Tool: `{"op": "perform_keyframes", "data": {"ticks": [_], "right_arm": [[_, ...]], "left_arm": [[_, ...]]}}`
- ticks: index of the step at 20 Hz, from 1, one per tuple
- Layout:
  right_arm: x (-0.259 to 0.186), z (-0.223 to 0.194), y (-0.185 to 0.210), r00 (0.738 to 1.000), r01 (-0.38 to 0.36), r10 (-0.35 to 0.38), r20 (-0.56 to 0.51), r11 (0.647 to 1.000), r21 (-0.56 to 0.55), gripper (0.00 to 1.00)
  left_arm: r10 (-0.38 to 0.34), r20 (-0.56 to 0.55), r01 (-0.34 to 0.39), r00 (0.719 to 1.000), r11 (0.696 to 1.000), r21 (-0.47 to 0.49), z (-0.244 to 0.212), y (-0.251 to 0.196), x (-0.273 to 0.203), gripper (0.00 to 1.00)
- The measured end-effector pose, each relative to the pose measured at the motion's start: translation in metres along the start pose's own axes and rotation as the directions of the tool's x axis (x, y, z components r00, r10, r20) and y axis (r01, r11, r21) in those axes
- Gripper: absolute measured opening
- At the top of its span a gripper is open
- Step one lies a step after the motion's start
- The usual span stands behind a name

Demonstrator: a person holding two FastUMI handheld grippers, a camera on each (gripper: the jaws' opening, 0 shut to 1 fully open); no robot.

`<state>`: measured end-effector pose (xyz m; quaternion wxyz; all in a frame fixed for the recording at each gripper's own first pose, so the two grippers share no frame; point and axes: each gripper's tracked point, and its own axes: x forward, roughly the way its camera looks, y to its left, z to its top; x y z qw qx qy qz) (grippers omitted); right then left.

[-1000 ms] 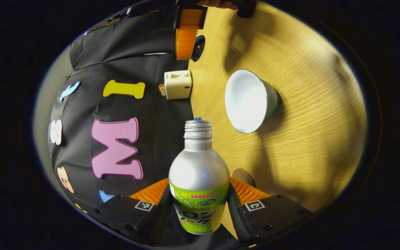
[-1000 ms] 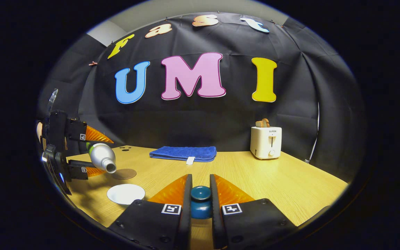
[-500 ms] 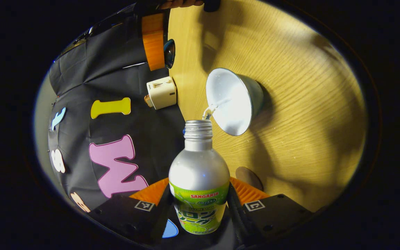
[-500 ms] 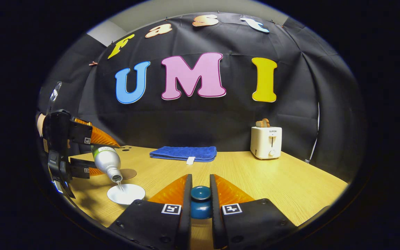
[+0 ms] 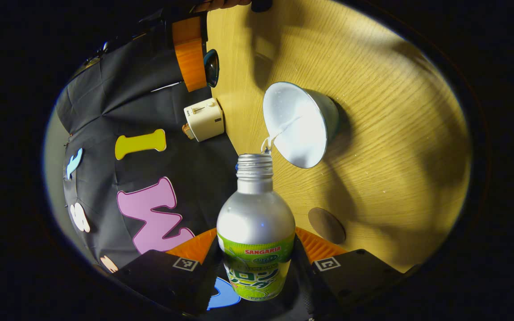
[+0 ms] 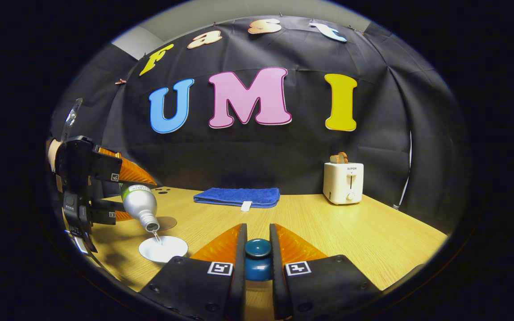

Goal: Open the teacup lid with one hand, grasp the water bottle and pour water into the teacup with the other hand; after pouring, place the water bottle on the coaster and then close the teacup lid.

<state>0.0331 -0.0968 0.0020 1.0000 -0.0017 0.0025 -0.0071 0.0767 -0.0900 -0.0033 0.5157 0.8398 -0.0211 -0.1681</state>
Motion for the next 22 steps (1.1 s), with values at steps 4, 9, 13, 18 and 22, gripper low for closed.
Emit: {"op": "perform_keyframes", "data": {"ticks": [4,9,13,18,22], "right_arm": [[0.0,0.0,0.0,1.0,0.0,0.0,0.0,1.0,0.0,0.28],[0.0,0.0,0.0,1.0,0.0,0.0,0.0,1.0,0.0,0.28],[0.0,0.0,0.0,1.0,-0.001,0.001,0.0,1.0,0.0,0.28],[0.0,0.0,0.0,1.0,-0.001,0.001,0.0,1.0,0.0,0.28],[0.0,0.0,-0.001,1.0,-0.001,0.001,0.0,1.0,0.0,0.28]], "left_arm": [[0.005,-0.01,-0.004,1.0,0.999,0.043,-0.004,0.007,-0.003,0.79],[0.017,-0.019,-0.016,1.0,0.997,0.07,-0.008,0.016,-0.004,0.79],[0.03,-0.03,-0.028,0.999,0.995,0.095,-0.012,0.025,-0.008,0.79],[0.04,-0.041,-0.034,0.998,0.99,0.137,-0.018,0.033,-0.012,0.79],[0.051,-0.034,-0.046,0.998,0.988,0.148,-0.013,0.034,-0.014,0.79]]}}
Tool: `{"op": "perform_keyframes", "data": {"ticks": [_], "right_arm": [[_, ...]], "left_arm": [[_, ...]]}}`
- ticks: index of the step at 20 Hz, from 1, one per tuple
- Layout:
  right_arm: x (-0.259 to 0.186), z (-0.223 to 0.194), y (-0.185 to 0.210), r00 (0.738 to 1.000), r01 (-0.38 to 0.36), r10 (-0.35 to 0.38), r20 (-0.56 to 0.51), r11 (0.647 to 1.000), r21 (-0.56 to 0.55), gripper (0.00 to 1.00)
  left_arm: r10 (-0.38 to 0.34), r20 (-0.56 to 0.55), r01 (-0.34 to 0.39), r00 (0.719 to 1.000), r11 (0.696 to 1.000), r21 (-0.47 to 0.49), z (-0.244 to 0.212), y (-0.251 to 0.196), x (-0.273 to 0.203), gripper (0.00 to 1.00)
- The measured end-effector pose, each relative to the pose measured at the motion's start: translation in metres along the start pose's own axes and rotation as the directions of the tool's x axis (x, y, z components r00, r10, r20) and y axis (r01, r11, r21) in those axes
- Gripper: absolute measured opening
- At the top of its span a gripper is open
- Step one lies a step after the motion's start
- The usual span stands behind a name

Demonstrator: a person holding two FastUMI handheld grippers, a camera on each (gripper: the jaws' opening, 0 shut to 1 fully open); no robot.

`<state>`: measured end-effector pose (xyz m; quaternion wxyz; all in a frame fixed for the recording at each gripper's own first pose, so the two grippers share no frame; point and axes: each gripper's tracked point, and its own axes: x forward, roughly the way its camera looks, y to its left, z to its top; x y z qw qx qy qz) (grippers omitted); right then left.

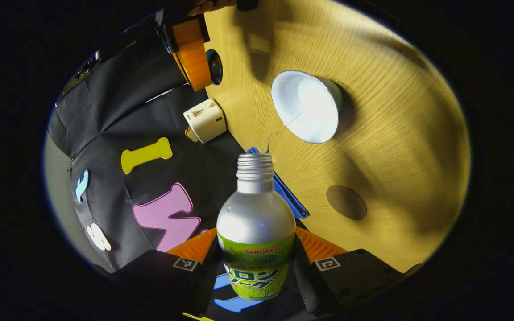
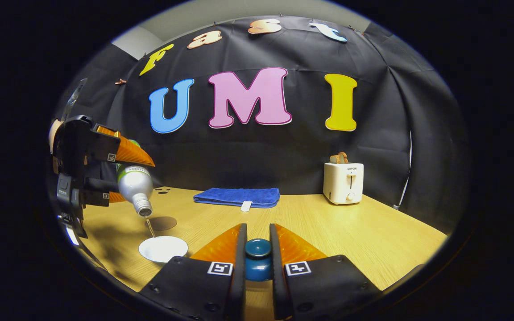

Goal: Open the teacup lid with one hand, grasp the water bottle and pour water into the teacup with the other hand; after pouring, place the water bottle on the coaster and then close the teacup lid.

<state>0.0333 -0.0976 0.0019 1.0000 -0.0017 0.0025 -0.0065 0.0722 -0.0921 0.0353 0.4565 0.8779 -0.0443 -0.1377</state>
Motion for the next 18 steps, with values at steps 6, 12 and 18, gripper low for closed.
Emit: {"op": "perform_keyframes", "data": {"ticks": [6,12,18], "right_arm": [[-0.0009,0.0001,0.0009,1.0,-0.01,0.01,0.0,1.0,0.0,0.28],[-0.0015,-0.0005,0.0007,1.0,-0.007,0.007,0.0,1.0,0.0,0.28],[-0.0013,-0.0006,0.001,1.0,-0.006,0.006,0.0,1.0,0.0,0.28]], "left_arm": [[-0.008,0.001,0.008,1.0,1.0,0.013,0.0033,-0.003,-0.0005,0.79],[-0.01,0.005,0.009,1.0,1.0,0.018,0.0056,-0.0031,0.0016,0.79],[-0.02,-0.001,0.02,1.0,1.0,0.013,0.0047,-0.0065,0.0002,0.79]]}}
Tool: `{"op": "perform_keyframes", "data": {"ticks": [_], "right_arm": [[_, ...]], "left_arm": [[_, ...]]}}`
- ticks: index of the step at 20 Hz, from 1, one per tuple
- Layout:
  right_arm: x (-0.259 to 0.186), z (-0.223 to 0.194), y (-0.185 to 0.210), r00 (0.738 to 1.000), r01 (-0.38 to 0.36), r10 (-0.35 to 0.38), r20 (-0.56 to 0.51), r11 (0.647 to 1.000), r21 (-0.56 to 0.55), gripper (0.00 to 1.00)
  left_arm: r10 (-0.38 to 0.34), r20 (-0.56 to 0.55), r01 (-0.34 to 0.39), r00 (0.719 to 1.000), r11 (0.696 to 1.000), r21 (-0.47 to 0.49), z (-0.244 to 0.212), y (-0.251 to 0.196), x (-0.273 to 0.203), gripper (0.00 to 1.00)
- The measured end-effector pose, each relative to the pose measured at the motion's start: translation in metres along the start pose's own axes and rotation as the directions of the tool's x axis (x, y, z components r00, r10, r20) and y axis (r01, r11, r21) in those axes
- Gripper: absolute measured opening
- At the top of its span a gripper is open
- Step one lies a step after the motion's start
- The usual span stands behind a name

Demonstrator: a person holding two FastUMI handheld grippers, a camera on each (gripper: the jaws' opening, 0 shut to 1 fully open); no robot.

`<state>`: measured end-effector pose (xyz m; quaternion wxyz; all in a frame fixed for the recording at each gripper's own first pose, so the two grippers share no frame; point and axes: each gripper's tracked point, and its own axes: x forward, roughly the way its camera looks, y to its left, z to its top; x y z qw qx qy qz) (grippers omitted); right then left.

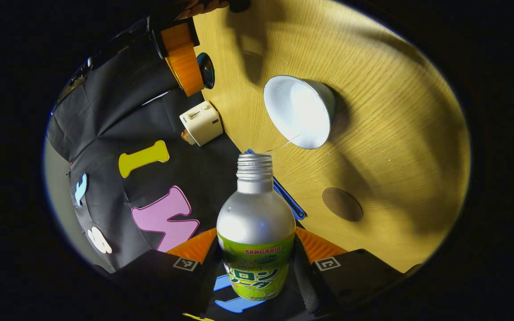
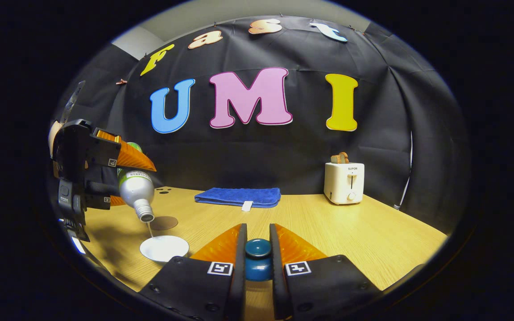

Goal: Open the teacup lid with one hand, grasp the water bottle and pour water into the teacup with the other hand; after pouring, place the water bottle on the coaster and then close the teacup lid.

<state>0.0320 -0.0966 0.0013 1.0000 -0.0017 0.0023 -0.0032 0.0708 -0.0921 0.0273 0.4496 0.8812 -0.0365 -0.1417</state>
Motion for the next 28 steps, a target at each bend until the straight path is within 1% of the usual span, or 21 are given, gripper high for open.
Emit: {"op": "perform_keyframes", "data": {"ticks": [6,9,11,15,17,18,19,20,22,25,26,27,28], "right_arm": [[0.0,0.0,0.0,1.0,0.0,0.0,0.0,1.0,0.0,0.28],[0.0,0.0,0.0,1.0,0.0,0.0,0.0,1.0,0.0,0.28],[-0.001,0.0,0.0,1.0,0.0,0.0,0.0,1.0,0.0,0.28],[0.0,0.0,0.0,1.0,0.001,-0.001,0.0,1.0,0.0,0.28],[-0.001,0.0,0.0,1.0,0.001,-0.001,0.0,1.0,0.0,0.28],[0.0,0.0,0.0,1.0,0.001,-0.001,0.0,1.0,0.0,0.28],[0.0,0.0,0.0,1.0,0.0,0.0,0.0,1.0,0.0,0.28],[0.0,0.0,0.0,1.0,0.0,0.0,0.0,1.0,0.0,0.28],[0.0,0.0,0.0,1.0,0.0,0.0,0.0,1.0,0.0,0.28],[0.0,0.001,0.0,1.0,0.0,0.0,0.0,1.0,0.0,0.28],[0.0,0.001,0.0,1.0,0.0,0.0,0.0,1.0,0.0,0.28],[0.0,0.0,0.001,1.0,0.0,0.0,0.0,1.0,0.0,0.28],[0.0,0.0,0.001,1.0,0.0,0.0,0.001,1.0,0.0,0.28]], "left_arm": [[0.005,0.008,-0.005,1.0,1.0,0.006,0.003,0.002,0.0,0.79],[0.01,0.01,-0.01,1.0,1.0,-0.002,0.005,0.001,0.0,0.79],[0.017,0.017,-0.017,1.0,1.0,-0.023,0.007,0.0,0.0,0.79],[0.04,0.02,-0.037,0.999,0.987,-0.157,0.005,-0.001,-0.002,0.79],[0.063,0.023,-0.054,0.998,0.963,-0.265,0.003,0.0,-0.004,0.79],[0.073,0.021,-0.062,0.997,0.941,-0.333,0.003,0.002,-0.005,0.79],[0.084,0.011,-0.072,0.996,0.907,-0.415,0.0,0.005,-0.007,0.79],[0.095,0.005,-0.08,0.995,0.859,-0.505,0.0,0.006,-0.009,0.79],[0.137,-0.021,-0.116,0.99,0.739,-0.663,-0.006,0.015,-0.013,0.79],[0.194,-0.085,-0.178,0.977,0.539,-0.823,-0.024,0.024,-0.016,0.78],[0.208,-0.119,-0.204,0.971,0.455,-0.867,-0.029,0.024,-0.014,0.78],[0.22,-0.162,-0.232,0.962,0.347,-0.909,-0.036,0.025,-0.013,0.78],[0.223,-0.204,-0.253,0.953,0.216,-0.943,-0.045,0.025,-0.005,0.78]]}}
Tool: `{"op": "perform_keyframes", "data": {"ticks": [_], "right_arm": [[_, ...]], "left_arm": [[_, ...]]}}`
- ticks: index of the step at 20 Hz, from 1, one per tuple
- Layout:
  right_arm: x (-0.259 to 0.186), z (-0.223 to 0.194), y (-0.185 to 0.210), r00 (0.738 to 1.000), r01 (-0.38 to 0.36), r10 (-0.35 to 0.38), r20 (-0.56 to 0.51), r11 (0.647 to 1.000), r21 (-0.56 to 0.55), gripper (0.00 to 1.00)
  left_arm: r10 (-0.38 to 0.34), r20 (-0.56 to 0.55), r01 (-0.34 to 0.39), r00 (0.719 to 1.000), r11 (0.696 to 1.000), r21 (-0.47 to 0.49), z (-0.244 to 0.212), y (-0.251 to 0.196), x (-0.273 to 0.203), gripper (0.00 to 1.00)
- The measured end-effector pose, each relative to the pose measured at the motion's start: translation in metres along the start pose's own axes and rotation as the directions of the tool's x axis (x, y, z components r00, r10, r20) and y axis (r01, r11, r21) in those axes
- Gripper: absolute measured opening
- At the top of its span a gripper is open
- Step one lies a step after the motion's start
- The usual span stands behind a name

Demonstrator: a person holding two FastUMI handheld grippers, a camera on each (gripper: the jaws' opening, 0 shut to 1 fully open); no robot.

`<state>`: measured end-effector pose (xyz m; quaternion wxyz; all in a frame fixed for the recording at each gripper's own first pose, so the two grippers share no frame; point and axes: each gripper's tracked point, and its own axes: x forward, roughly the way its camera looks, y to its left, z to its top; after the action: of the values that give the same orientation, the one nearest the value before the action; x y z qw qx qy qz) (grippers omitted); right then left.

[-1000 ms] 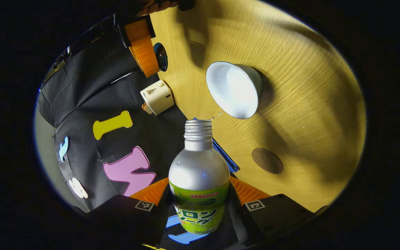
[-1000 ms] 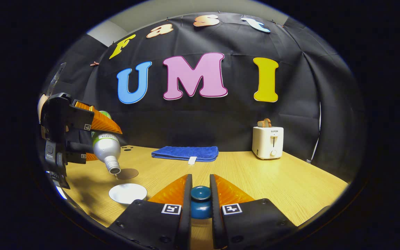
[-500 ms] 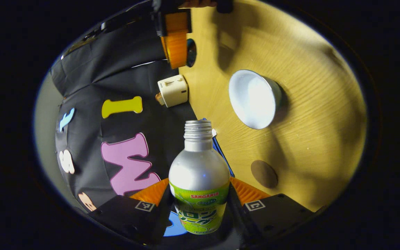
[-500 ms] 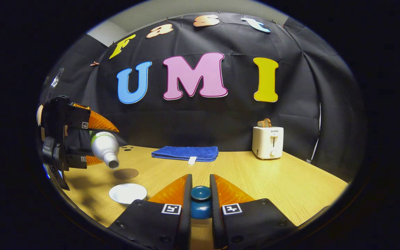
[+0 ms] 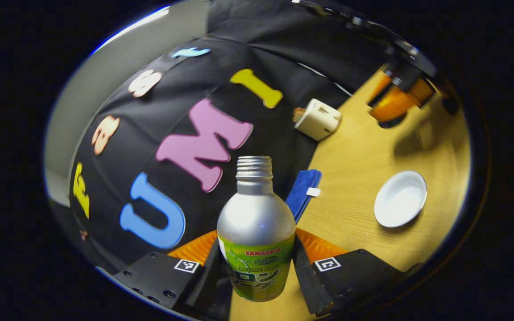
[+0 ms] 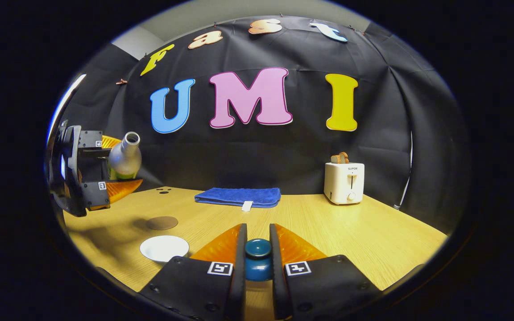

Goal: Open the teacup lid with one hand, grasp the water bottle and pour water into the teacup with the other hand; after pouring, place the water bottle on the coaster and then close the teacup lid.

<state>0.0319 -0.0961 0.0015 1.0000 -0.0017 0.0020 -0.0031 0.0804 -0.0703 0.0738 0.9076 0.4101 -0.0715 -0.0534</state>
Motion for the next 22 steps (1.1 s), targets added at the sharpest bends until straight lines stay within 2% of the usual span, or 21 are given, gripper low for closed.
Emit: {"op": "perform_keyframes", "data": {"ticks": [1,2,3,5,8,10,12,13,16,17,19,22], "right_arm": [[0.001,0.0,0.001,1.0,-0.006,0.006,0.0,1.0,0.001,0.28],[0.0,0.0,0.003,1.0,-0.015,0.015,-0.001,1.0,0.0,0.28],[0.0,0.0,0.004,1.0,-0.017,0.017,-0.001,1.0,0.0,0.28],[0.0,0.0,0.002,1.0,-0.014,0.014,-0.001,1.0,0.0,0.28],[0.0,0.0,0.002,1.0,-0.011,0.011,-0.001,1.0,0.0,0.28],[-0.001,0.0,0.002,1.0,-0.013,0.013,-0.001,1.0,0.0,0.28],[-0.002,0.0,0.004,1.0,-0.022,0.022,-0.002,1.0,0.0,0.28],[-0.002,0.0,0.004,1.0,-0.021,0.021,-0.001,1.0,0.0,0.28],[-0.003,0.0,0.002,1.0,-0.014,0.014,0.0,1.0,-0.001,0.28],[-0.003,0.0,0.002,1.0,-0.014,0.014,-0.001,1.0,0.0,0.28],[-0.003,0.0,0.002,1.0,-0.014,0.014,-0.001,1.0,0.0,0.28],[-0.003,0.0,0.002,1.0,-0.014,0.014,-0.001,1.0,0.0,0.28]], "left_arm": [[0.027,-0.014,-0.029,1.0,0.989,-0.144,-0.006,0.003,0.009,0.78],[0.046,-0.027,-0.051,0.999,0.959,-0.28,-0.011,0.005,0.016,0.78],[0.058,-0.036,-0.068,0.998,0.916,-0.396,-0.012,0.002,0.025,0.78],[0.07,-0.039,-0.08,0.997,0.819,-0.569,-0.015,-0.001,0.044,0.78],[0.044,-0.04,-0.059,0.998,0.692,-0.719,-0.022,-0.015,0.071,0.78],[0.024,-0.033,-0.041,0.999,0.636,-0.771,-0.028,-0.02,0.077,0.78],[0.007,-0.027,-0.026,1.0,0.594,-0.804,-0.034,-0.025,0.09,0.78],[-0.01,-0.024,-0.014,1.0,0.583,-0.813,-0.04,-0.03,0.098,0.78],[-0.065,-0.058,-0.007,0.996,0.603,-0.797,-0.058,-0.047,0.115,0.79],[-0.076,-0.055,0.002,0.996,0.6,-0.8,-0.058,-0.054,0.123,0.8],[-0.077,-0.059,-0.001,0.995,0.595,-0.804,-0.062,-0.054,0.124,0.8],[-0.079,-0.078,-0.014,0.994,0.608,-0.794,-0.068,-0.056,0.125,0.81]]}}
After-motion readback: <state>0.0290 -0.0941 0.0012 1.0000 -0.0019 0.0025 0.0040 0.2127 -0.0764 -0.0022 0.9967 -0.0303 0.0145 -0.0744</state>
